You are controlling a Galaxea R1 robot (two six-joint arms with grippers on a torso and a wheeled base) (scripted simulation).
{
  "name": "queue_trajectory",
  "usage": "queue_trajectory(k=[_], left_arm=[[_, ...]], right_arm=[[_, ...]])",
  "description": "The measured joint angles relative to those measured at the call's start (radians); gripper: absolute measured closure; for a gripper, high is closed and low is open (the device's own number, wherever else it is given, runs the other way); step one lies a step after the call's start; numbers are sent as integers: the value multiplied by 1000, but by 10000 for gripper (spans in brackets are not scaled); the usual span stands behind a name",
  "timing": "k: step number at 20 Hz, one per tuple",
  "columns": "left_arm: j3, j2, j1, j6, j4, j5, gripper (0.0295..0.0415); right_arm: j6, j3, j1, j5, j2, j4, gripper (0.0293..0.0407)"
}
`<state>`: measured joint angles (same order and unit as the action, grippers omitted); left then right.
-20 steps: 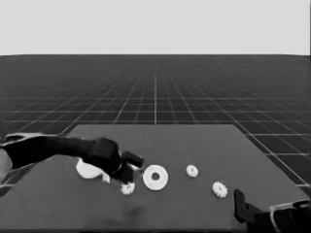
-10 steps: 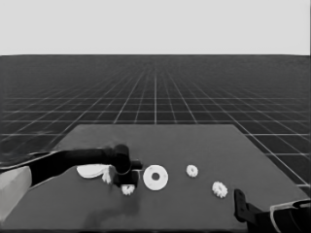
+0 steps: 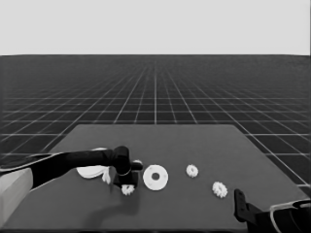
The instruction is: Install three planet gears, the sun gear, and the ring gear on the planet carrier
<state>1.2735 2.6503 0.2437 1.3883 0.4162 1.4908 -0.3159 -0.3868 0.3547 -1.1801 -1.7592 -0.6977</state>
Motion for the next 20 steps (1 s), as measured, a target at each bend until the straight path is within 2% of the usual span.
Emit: queue_trajectory(k=[6,8,11,16,18,20], left_arm=[[0,0,0,0,0,0,398],[-110,-30,-135,67,-133,52,398],[-133,-34,-208,83,-201,60,398],[-136,-34,-223,85,-218,61,398],[2,171,-229,156,-223,76,398],[74,251,-231,158,-225,76,398]], right_arm=[[0,0,0,0,0,0,315],[0,0,0,0,0,0,315],[0,0,0,0,0,0,315],[0,0,0,0,0,0,315],[0,0,0,0,0,0,315],[0,0,0,0,0,0,315]])
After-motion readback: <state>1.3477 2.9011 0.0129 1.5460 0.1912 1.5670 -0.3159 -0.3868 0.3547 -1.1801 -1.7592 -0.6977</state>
